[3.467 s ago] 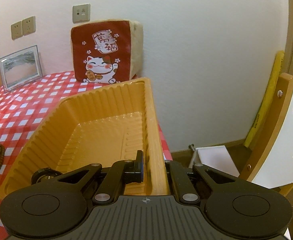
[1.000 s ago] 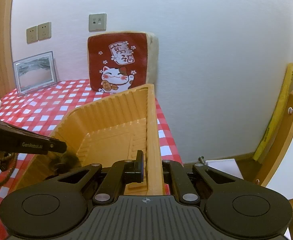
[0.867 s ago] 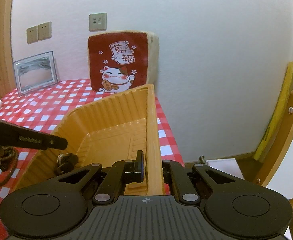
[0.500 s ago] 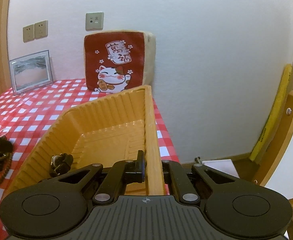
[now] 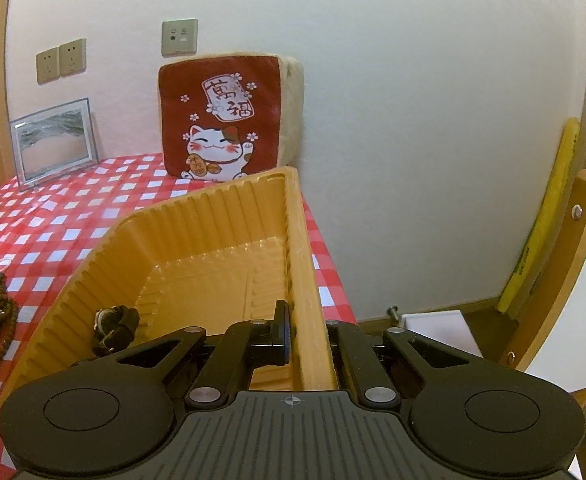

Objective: Organize jewelry
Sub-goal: 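Return the left tool to the bead pile and grasp the bead strands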

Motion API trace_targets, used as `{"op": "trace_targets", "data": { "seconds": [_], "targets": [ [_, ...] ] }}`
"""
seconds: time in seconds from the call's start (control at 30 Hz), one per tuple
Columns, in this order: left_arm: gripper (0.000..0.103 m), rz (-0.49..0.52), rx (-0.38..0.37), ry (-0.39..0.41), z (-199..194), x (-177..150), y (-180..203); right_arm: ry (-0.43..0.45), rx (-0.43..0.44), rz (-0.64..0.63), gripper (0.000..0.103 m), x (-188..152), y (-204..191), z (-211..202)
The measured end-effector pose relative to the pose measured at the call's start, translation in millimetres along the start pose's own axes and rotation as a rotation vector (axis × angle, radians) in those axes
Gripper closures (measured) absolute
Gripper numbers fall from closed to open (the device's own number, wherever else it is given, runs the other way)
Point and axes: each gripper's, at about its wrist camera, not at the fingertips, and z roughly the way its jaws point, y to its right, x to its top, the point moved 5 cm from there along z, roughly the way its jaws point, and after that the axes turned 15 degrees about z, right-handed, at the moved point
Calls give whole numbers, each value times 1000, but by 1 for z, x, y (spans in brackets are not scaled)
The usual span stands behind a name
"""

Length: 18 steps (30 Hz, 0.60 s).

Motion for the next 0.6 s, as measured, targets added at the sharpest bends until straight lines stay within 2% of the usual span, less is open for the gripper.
{"op": "trace_targets", "data": {
  "seconds": [0.43,0.53,0.57,0.6],
  "targets": [
    [74,-67,6,-26,39,13,-4,-3,-2,0,98,-1,1,1],
    [85,-73,-6,-22,42,15,-2,-5,-2,-2,98,-1,2,1],
    [96,-63,-9,-18,42,16,0,-5,-1,-1,98,-1,2,1],
    [97,-50,-21,-12,40,18,3,-6,-1,-1,98,-1,2,1]
  ]
}}
